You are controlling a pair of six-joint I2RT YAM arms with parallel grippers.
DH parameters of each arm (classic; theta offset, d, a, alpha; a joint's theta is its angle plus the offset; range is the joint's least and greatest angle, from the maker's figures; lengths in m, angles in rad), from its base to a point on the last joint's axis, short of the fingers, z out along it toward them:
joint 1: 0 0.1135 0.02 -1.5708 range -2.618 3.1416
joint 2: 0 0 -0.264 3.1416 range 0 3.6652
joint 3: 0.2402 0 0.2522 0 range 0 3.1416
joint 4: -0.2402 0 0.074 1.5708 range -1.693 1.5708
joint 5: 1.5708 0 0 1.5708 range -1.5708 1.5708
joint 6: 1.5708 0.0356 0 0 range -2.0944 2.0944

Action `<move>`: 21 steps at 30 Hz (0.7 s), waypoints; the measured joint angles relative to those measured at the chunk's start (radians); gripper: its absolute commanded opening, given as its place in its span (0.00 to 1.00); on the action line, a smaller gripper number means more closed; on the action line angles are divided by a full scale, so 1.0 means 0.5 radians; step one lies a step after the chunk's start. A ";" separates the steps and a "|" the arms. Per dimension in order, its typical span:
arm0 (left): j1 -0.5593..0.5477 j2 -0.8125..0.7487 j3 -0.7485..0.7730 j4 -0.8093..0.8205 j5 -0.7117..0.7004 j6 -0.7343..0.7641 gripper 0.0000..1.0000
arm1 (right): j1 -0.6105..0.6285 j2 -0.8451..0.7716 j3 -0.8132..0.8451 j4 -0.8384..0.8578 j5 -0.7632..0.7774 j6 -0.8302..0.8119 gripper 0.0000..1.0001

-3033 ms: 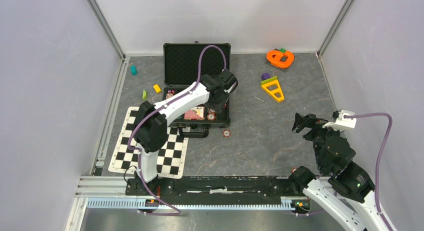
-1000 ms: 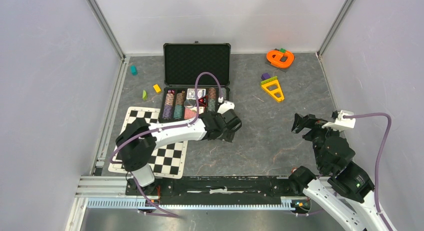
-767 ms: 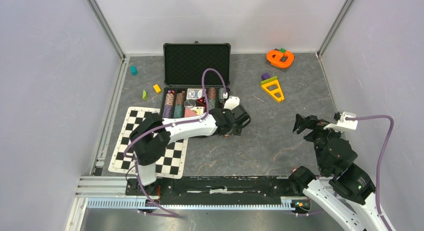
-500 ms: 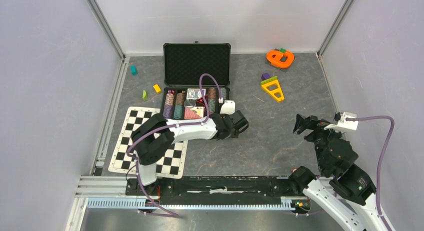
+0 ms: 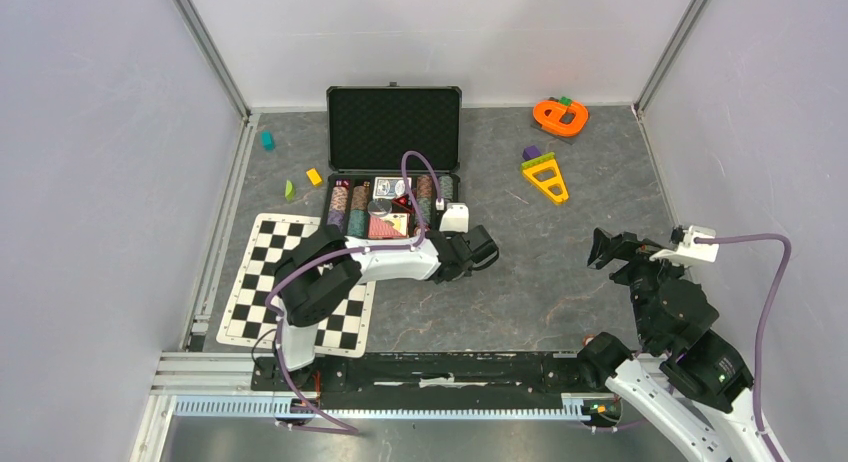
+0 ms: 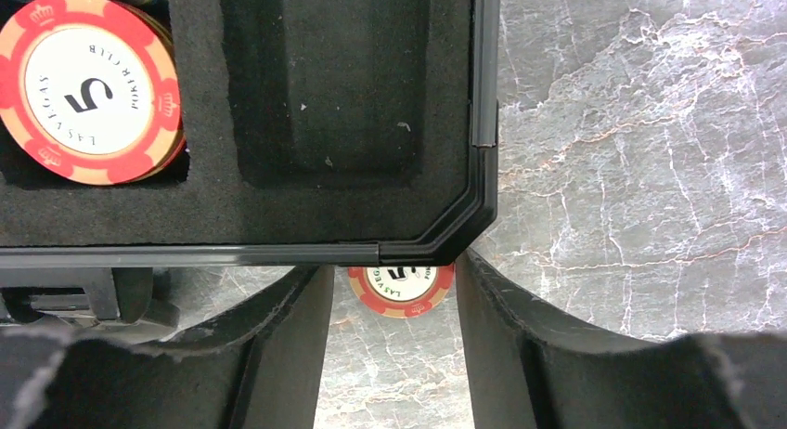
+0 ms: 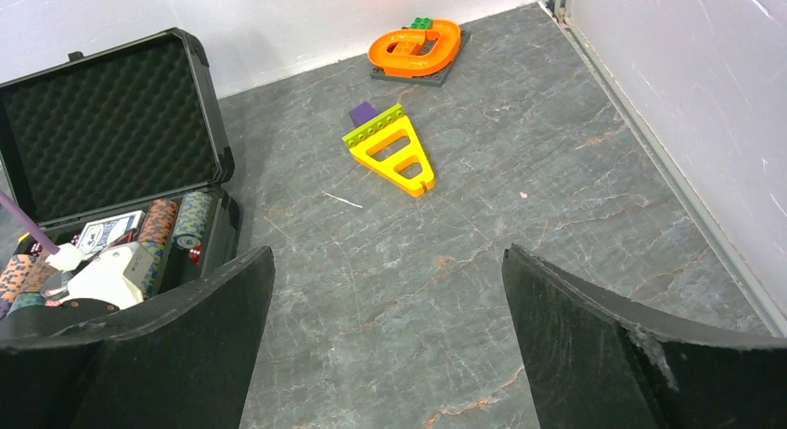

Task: Pack up texas hold em set

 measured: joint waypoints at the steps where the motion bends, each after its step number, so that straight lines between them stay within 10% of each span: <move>1: -0.001 0.000 -0.001 0.003 -0.005 -0.001 0.55 | 0.000 -0.001 0.000 -0.001 -0.001 0.000 0.98; 21: -0.078 0.006 0.040 -0.055 0.168 0.143 0.42 | 0.000 -0.007 0.001 -0.002 -0.006 0.009 0.98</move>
